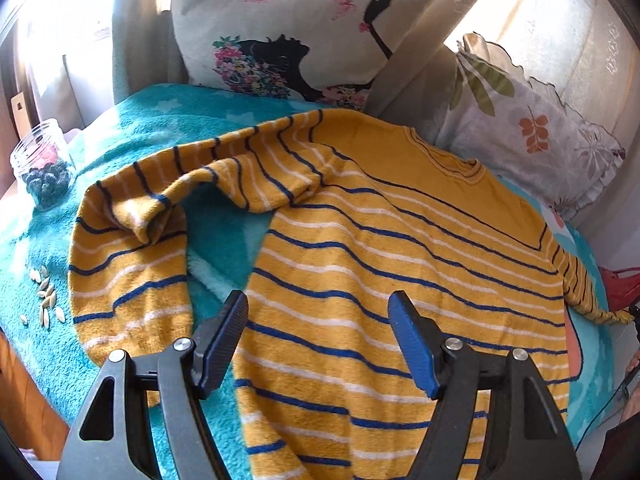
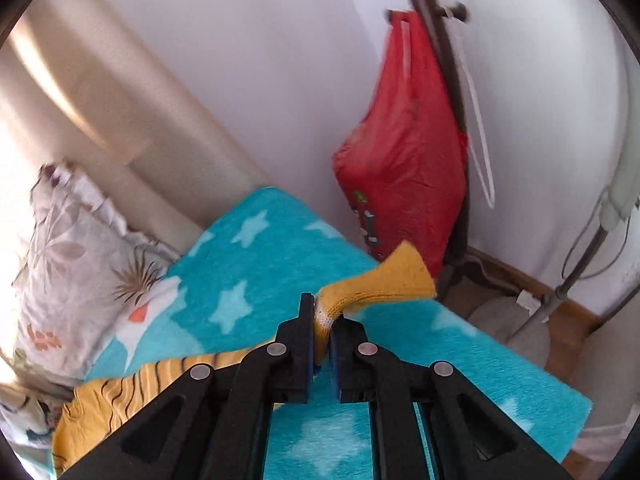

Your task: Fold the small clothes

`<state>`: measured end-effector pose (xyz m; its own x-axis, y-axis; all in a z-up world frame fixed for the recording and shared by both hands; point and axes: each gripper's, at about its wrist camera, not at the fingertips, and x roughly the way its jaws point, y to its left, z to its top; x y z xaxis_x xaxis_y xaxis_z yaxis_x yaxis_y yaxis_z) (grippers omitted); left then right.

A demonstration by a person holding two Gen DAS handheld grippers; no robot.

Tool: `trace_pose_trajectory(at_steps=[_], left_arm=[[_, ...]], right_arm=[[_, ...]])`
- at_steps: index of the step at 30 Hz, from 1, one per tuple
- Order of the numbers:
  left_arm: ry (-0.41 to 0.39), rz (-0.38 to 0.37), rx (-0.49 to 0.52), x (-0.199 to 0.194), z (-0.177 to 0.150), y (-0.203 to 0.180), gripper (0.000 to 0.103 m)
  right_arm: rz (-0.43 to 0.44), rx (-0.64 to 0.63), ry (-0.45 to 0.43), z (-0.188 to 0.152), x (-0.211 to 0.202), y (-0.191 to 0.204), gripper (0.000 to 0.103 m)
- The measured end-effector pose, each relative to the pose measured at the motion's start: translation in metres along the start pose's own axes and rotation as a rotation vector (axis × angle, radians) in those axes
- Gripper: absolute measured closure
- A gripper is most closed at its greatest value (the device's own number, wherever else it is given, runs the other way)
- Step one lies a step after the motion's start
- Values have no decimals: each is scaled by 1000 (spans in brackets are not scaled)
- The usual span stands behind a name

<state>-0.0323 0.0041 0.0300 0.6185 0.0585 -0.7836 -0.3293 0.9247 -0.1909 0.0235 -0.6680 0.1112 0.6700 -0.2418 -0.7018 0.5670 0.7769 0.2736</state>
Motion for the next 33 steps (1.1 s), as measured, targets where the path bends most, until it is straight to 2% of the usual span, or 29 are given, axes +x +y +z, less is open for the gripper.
trace_pose_trajectory(at_steps=[6,10,14,18,22,29,31,33], left_arm=[[-14,-4,-46,-7,0,29,31],[-29,-5,-76,-15,-3,48,31],[-38,12,-121,-23,-6,72,31],[-49,39,-163,-31,-9,96,31],[-57,58,-193,-35,-11,115,31],[-48,60,-230,-32,-13,130,31],[-50,54,-235,-32,-13,131,31],[-57,47,-240,-35,-12,134,31]], right_arm=[[242,-208,72,-41,-14,126,96],[456,-363,188,-93,-16,230,96],[571,-506,285,-153,-14,318,96],[635,-626,375,-216,-12,385,96],[649,-738,406,-268,-7,431,96],[640,-870,405,-327,-5,471,96],[642,-901,417,-336,-6,481,93],[650,-923,440,-350,-6,487,83]])
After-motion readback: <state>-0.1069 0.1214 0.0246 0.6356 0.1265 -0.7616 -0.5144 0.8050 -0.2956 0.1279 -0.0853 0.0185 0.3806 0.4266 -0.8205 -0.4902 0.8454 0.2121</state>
